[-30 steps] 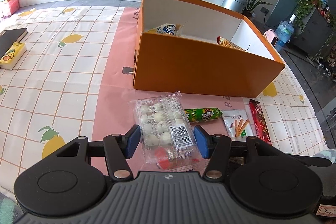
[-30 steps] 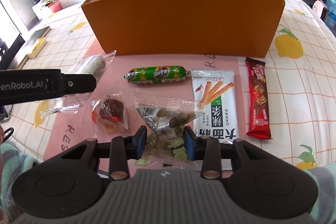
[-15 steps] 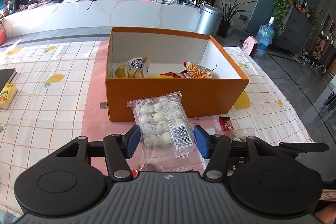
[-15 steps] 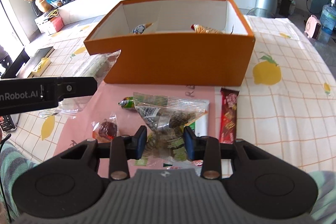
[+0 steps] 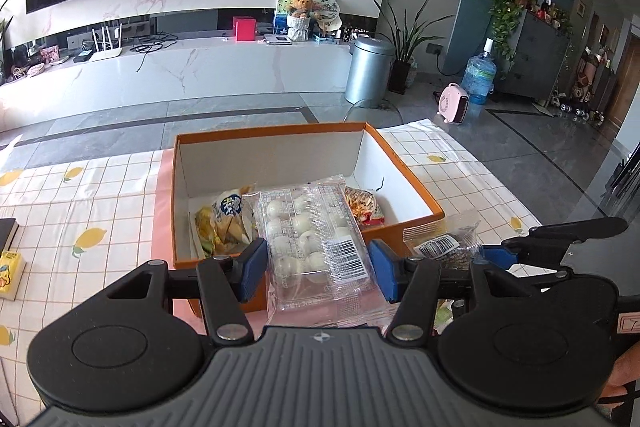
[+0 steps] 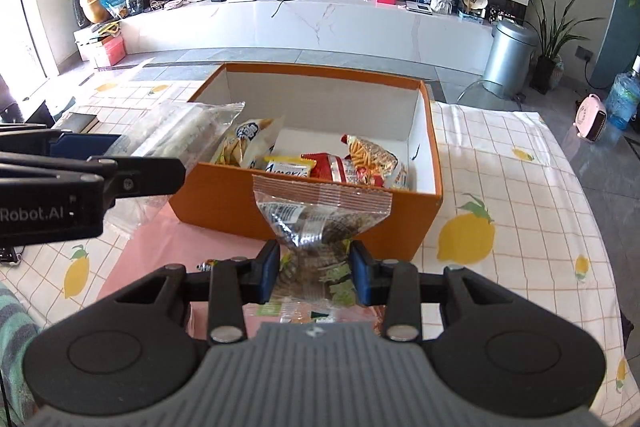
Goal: Organize snacks
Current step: 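Lower both tools into the box and open them to drop the packs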
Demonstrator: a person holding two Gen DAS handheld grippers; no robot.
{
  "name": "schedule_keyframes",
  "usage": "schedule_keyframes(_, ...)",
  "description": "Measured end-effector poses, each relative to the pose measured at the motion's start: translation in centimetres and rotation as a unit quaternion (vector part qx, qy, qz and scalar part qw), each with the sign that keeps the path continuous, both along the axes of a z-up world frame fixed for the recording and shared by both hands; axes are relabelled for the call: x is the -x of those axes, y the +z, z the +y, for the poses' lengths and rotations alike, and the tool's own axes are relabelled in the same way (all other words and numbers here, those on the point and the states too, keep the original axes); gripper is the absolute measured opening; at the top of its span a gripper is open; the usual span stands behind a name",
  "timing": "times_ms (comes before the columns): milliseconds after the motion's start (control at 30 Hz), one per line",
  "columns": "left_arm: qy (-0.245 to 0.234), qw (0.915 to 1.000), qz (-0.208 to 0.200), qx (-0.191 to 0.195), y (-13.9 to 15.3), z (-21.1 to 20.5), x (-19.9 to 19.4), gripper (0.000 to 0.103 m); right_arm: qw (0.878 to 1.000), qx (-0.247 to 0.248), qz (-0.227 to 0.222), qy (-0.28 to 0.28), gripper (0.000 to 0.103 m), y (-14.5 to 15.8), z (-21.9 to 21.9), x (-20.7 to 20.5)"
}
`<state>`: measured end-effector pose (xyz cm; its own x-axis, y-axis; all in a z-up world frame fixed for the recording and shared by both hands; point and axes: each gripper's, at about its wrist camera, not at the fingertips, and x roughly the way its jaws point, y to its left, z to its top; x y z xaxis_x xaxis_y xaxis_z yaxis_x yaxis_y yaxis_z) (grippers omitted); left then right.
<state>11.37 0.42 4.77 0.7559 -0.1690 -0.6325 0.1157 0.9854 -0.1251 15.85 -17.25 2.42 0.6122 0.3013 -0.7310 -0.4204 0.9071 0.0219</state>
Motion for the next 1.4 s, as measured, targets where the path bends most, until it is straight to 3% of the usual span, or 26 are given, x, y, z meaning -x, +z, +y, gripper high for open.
schedule_keyframes(300, -0.020, 0.9998, 0.008, 0.001, 0.3, 0.2, -4.2, 0.063, 0.999, 0.029, -0.027, 0.028, 0.036, 1.7, 1.4, -5.2)
schedule_keyframes(600, -0.019, 0.9987, 0.047, -0.010, -1.8, 0.9, -8.8, 0.063, 0.996, 0.068, -0.011, 0.052, 0.036, -0.3, 3.2, -10.8)
schedule_keyframes(1067, -0.047, 0.9864, 0.156, -0.024, -7.0, 1.7, -13.2, 0.063, 0.982, 0.126, 0.106, 0.095, 0.036, -6.0, 5.1, -17.5)
schedule_keyframes(1400, -0.056, 0.9742, 0.217, -0.024, -8.8, 2.0, -15.2, 0.064, 0.967, 0.142, 0.194, 0.083, 0.036, -8.3, 5.6, -20.5)
